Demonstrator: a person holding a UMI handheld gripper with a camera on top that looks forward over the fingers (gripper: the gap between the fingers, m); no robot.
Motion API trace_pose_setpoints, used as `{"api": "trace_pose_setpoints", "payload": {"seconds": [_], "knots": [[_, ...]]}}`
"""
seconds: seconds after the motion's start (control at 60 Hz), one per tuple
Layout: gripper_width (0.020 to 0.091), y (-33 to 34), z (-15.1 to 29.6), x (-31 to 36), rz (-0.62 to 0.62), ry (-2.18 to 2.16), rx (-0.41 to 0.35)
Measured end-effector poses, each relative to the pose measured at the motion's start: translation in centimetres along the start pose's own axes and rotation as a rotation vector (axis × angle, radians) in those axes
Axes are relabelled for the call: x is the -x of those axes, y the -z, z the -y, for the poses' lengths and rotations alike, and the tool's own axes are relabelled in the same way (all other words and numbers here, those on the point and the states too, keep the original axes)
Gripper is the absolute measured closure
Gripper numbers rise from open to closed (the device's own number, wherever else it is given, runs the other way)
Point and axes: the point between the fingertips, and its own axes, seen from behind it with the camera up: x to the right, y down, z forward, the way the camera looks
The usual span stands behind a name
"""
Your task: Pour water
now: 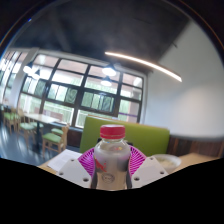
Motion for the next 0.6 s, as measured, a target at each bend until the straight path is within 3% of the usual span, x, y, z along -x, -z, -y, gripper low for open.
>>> {"api": "trace_pose_setpoints", "payload": {"seconds": [0.217, 0.6], "knots": [[0.0713, 0.8, -6.5, -1.7, 0.059, -0.264, 0.078], [0.0685, 3.1, -6.1, -3.9, 0.116, -0.208, 0.086]]}}
